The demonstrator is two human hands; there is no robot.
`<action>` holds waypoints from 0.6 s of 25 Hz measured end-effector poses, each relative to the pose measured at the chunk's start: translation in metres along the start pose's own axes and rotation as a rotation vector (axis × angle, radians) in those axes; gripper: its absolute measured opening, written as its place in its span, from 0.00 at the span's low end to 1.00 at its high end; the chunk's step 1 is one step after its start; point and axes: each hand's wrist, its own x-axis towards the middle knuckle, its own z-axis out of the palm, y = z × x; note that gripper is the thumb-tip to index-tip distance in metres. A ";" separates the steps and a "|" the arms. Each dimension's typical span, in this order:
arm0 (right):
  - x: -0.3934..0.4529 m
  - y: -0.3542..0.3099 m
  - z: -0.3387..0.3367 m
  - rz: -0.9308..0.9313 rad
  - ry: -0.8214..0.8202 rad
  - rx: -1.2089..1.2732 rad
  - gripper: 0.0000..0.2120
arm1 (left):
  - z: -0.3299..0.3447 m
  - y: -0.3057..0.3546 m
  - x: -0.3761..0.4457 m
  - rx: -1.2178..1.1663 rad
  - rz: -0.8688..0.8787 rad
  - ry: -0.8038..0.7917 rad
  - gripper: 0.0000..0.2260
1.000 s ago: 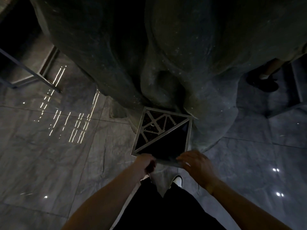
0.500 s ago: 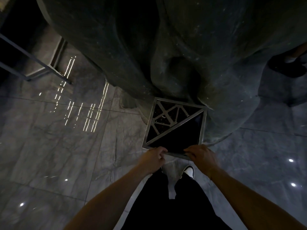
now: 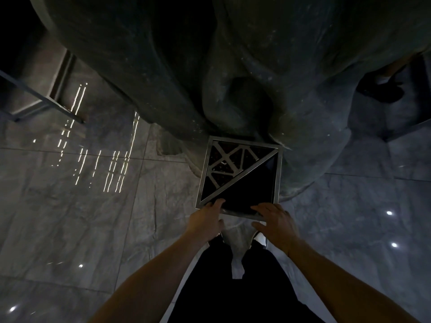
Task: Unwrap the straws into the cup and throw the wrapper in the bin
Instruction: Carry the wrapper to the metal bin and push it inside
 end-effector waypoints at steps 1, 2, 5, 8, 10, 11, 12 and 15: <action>-0.001 -0.003 0.000 0.010 0.008 -0.012 0.25 | -0.001 -0.003 -0.001 -0.014 -0.010 0.004 0.29; -0.002 -0.005 0.001 0.010 0.016 -0.023 0.26 | -0.002 -0.006 -0.002 -0.025 -0.018 0.006 0.29; -0.006 -0.015 0.000 0.027 0.019 -0.026 0.26 | -0.006 -0.016 -0.009 -0.059 -0.048 0.018 0.31; -0.011 -0.024 0.001 0.031 0.033 -0.012 0.26 | -0.010 -0.025 -0.019 -0.091 -0.050 0.023 0.33; -0.017 -0.029 0.003 0.036 0.019 -0.010 0.27 | -0.010 -0.031 -0.029 -0.100 -0.056 0.019 0.35; -0.020 -0.031 0.004 0.034 0.000 -0.016 0.27 | -0.010 -0.032 -0.034 -0.109 -0.058 0.021 0.35; -0.021 -0.032 0.004 0.021 -0.011 -0.019 0.28 | -0.010 -0.034 -0.038 -0.130 -0.064 0.033 0.34; -0.024 -0.037 -0.003 -0.023 -0.009 -0.038 0.29 | -0.008 -0.035 -0.060 -0.225 -0.085 0.085 0.33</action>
